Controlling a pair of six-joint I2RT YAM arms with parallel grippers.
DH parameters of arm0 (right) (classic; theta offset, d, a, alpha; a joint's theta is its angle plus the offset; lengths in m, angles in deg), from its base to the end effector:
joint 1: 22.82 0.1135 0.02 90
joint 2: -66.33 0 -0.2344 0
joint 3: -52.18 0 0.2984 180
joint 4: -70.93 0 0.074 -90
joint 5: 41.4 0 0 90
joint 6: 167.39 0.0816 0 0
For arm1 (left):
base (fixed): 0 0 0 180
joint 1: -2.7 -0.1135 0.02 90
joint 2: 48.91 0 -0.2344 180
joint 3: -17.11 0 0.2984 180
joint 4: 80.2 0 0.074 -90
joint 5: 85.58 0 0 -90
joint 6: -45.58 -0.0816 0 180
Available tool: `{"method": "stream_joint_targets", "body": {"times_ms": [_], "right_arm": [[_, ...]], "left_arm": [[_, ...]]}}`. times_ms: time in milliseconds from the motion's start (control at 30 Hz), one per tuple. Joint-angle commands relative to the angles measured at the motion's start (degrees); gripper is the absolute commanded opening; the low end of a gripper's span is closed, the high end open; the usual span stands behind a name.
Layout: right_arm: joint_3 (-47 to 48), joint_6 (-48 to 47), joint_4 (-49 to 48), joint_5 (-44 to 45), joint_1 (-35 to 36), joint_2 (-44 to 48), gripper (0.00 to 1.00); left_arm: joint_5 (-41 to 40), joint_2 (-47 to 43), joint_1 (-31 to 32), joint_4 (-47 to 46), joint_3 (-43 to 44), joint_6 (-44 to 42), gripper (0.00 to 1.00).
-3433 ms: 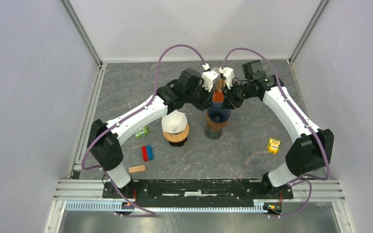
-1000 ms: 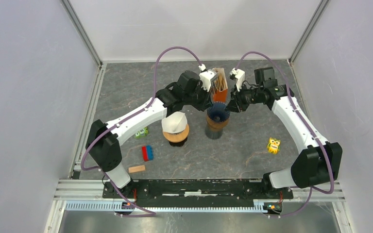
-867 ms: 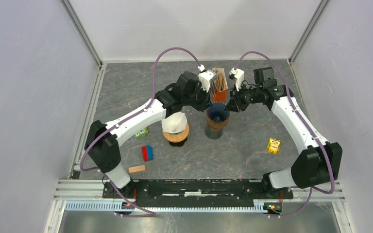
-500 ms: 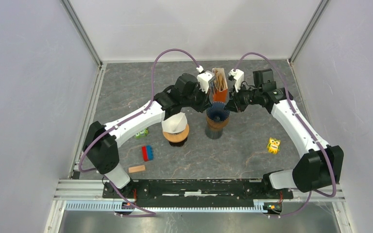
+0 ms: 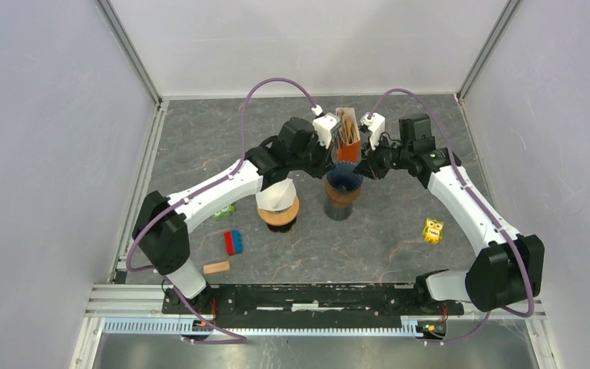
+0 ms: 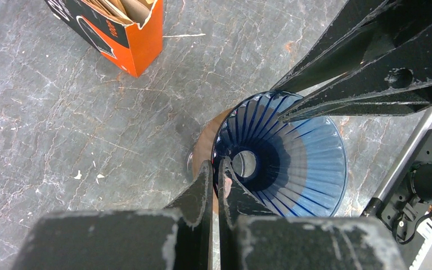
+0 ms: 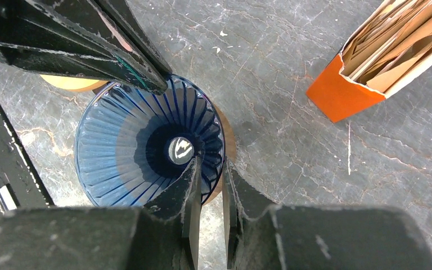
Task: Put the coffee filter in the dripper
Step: Place the coffee dripper in the dripper holder.
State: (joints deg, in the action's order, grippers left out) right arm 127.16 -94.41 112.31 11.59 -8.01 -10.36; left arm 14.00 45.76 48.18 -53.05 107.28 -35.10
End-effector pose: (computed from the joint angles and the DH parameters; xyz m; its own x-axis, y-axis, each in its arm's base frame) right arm 0.3412 0.1410 0.2376 -0.4474 -0.3601 -0.8187 -0.7949 0.5796 0.1795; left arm 0.3185 -0.3432 0.2427 -0.4930 0.2736 -0.8259 0.7322 0.6432 -0.2240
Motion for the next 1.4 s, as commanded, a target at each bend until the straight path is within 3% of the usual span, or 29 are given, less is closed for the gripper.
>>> {"method": "stream_joint_targets", "body": {"times_ms": [0, 300, 567, 1000, 1133, 1367], "right_arm": [[-3.41, -3.34, 2.74, 1.68, 2.40, -1.71, 0.09], [-1.45, -3.29, 2.39, 1.65, 2.88, -0.09, 0.11], [3.87, -3.90, 4.41, 2.01, 2.68, -0.11, 0.33], [9.75, -3.14, 6.60, -3.59, -3.96, 0.17, 0.47], [10.64, -1.96, 3.74, -2.79, -5.88, 0.06, 0.48], [10.42, 0.25, -6.42, 6.29, -5.86, -2.37, 0.49]], "left_arm": [[-1.18, 2.10, 0.75, 5.13, -4.17, -3.43, 0.02], [-1.58, -1.66, 1.28, -1.56, -10.32, -4.20, 0.02], [-2.46, -4.12, 1.20, -1.65, -9.19, -5.89, 0.02], [-2.54, -4.73, 1.11, -0.76, -7.36, -6.15, 0.03], [-2.55, -4.62, 1.11, -0.44, -6.35, -6.18, 0.07], [-2.55, -4.78, 1.11, 0.33, -4.46, -7.07, 0.16]]}}
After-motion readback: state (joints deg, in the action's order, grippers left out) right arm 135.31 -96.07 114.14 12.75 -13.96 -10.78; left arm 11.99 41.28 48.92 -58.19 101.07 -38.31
